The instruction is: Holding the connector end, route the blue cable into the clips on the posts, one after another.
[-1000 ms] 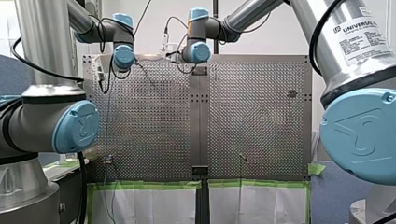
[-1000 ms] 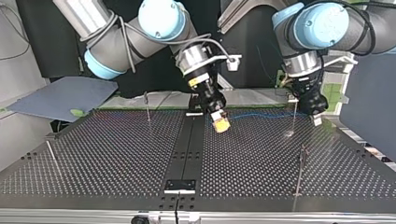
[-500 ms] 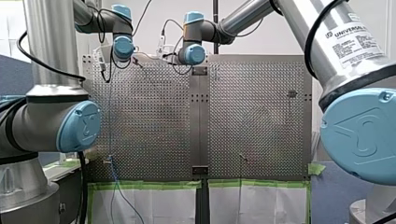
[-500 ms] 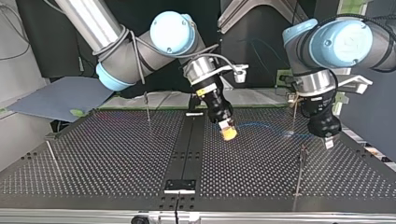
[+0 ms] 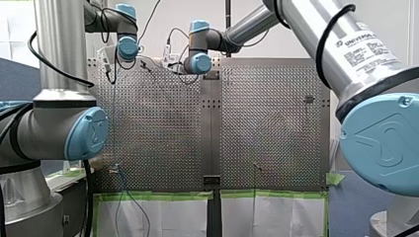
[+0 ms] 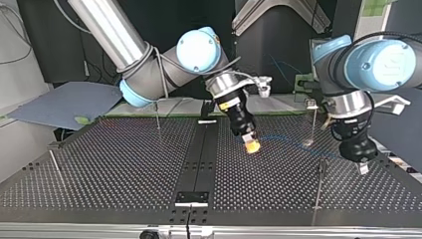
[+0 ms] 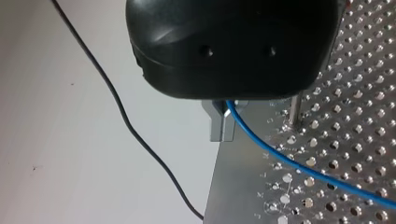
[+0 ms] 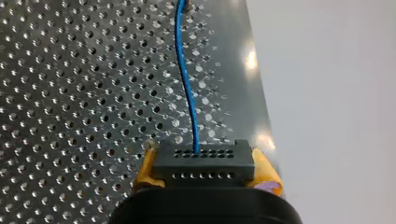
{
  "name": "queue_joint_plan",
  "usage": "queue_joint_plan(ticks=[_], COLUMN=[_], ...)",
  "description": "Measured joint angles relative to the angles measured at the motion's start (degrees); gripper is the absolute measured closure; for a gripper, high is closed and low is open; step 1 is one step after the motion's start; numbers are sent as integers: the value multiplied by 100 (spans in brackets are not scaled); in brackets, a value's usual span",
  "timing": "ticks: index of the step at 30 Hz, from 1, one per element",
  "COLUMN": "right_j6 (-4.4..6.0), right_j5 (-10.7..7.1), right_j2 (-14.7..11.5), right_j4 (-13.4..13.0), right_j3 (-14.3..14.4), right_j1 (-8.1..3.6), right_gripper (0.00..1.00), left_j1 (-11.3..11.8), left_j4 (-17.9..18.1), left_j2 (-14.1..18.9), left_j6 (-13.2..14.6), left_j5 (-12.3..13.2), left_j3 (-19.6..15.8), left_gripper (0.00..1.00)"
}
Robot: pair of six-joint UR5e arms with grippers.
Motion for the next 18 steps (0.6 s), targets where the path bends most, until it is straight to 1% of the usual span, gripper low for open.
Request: queue_joint_plan(ticks=[7, 12, 18], right_j6=[18, 18, 19], right_j5=[-1, -1, -1], right_j2=[187, 247, 304], right_j4=[207, 327, 365], right_j3=[-369, -636, -749], right_j1=[19, 27, 31], right_gripper=[100, 100, 100], left_j1=[117, 161, 234], left_j4=[-26, -39, -35], left_j2=[-49, -163, -198], left_j6=[-30, -33, -35], left_j5=[219, 425, 513], left_j3=[2, 2, 2], left_gripper=[100, 100, 100])
